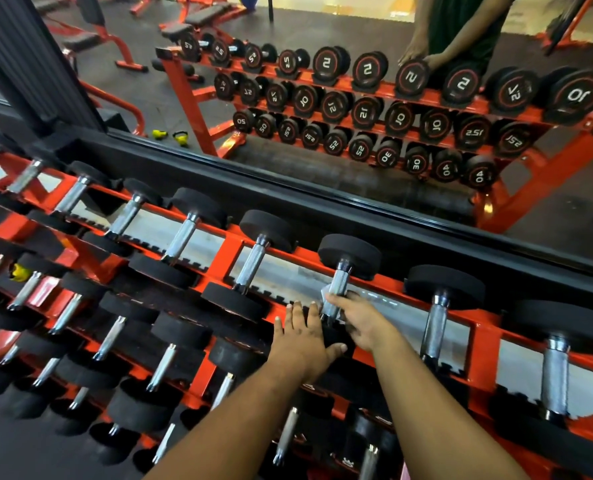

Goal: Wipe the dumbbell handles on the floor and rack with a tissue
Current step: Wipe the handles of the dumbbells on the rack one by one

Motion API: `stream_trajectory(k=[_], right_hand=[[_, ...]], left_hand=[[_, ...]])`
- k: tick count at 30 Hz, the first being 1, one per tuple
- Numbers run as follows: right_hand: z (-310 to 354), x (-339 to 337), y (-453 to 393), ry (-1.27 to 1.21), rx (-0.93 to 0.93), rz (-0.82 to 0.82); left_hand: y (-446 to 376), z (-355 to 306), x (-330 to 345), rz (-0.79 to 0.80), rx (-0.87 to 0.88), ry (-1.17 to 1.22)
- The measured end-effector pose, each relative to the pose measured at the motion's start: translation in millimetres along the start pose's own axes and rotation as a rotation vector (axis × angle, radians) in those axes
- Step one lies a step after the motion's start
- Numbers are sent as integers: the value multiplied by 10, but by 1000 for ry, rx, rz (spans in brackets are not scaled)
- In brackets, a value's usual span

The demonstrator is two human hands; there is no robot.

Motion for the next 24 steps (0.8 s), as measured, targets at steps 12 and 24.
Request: stream_trajectory(k=[12,24], right_hand=[[467,-51,107,985,-365,-345],[604,332,259,2297,-652,-173]], left_hand=[[24,-10,-10,27,11,-2],[9,-11,8,26,12,-9]])
Point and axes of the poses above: each hand's wrist, its own y-axis away from the middle knuckle, its own x-axis out of the palm, z = x × y, the point moved 10 cm from there along -y, towards the middle knuckle, and after that the axes turned 5 degrees about z, right-handed, at the moved point
